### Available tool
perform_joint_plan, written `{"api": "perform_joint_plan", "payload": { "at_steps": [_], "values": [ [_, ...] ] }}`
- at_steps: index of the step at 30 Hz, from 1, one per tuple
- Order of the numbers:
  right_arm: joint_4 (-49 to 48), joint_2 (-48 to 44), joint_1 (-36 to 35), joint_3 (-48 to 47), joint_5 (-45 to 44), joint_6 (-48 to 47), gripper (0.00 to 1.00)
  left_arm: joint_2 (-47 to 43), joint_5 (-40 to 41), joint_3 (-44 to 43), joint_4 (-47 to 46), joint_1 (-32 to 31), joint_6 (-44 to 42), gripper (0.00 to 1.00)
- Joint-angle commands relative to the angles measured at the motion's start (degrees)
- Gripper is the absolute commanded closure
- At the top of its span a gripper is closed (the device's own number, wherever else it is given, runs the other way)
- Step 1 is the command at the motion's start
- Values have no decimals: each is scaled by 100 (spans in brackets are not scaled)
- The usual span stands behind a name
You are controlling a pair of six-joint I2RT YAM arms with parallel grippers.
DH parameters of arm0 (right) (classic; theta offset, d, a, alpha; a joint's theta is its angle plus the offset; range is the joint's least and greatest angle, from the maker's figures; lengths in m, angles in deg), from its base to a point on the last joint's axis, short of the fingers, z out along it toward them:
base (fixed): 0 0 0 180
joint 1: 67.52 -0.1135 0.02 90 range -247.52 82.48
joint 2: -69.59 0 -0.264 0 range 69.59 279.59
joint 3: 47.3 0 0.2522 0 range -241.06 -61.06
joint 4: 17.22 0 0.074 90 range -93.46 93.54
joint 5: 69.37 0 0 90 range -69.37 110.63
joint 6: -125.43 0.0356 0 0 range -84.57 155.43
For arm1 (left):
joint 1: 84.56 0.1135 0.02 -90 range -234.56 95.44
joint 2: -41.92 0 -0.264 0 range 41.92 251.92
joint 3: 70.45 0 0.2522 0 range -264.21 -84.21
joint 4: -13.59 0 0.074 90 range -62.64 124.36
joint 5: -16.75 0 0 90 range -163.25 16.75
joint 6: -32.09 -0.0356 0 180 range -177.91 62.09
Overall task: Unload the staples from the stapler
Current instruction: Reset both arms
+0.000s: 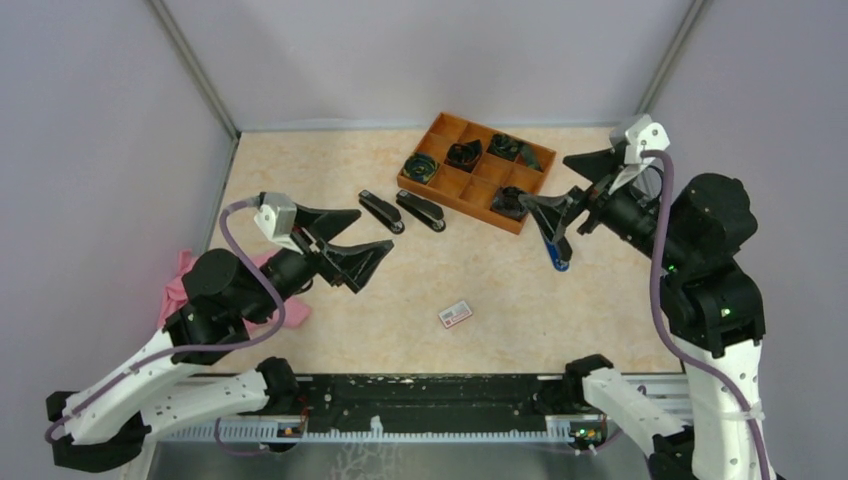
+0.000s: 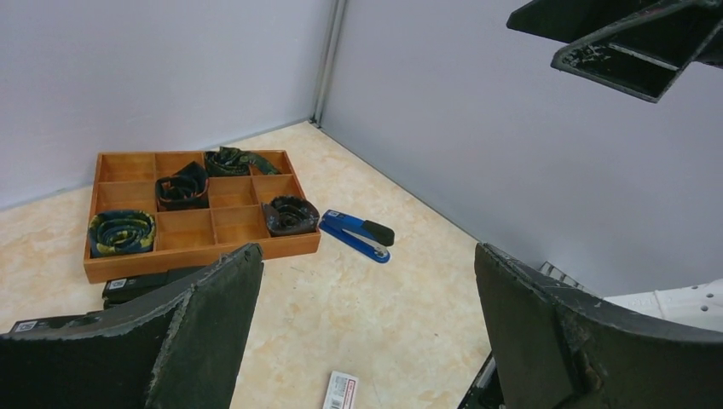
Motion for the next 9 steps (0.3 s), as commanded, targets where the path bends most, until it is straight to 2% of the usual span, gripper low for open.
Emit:
{"api": "perform_joint_plan", "payload": {
  "at_steps": [1,9],
  "values": [
    [-236,-23,19,-182,-977,783,1,-54,-138,-257,122,33,14,1],
    [-249,-42,24,-153,-927,784,1,-84,-66,-275,266,33,-4,1]
  ]
}}
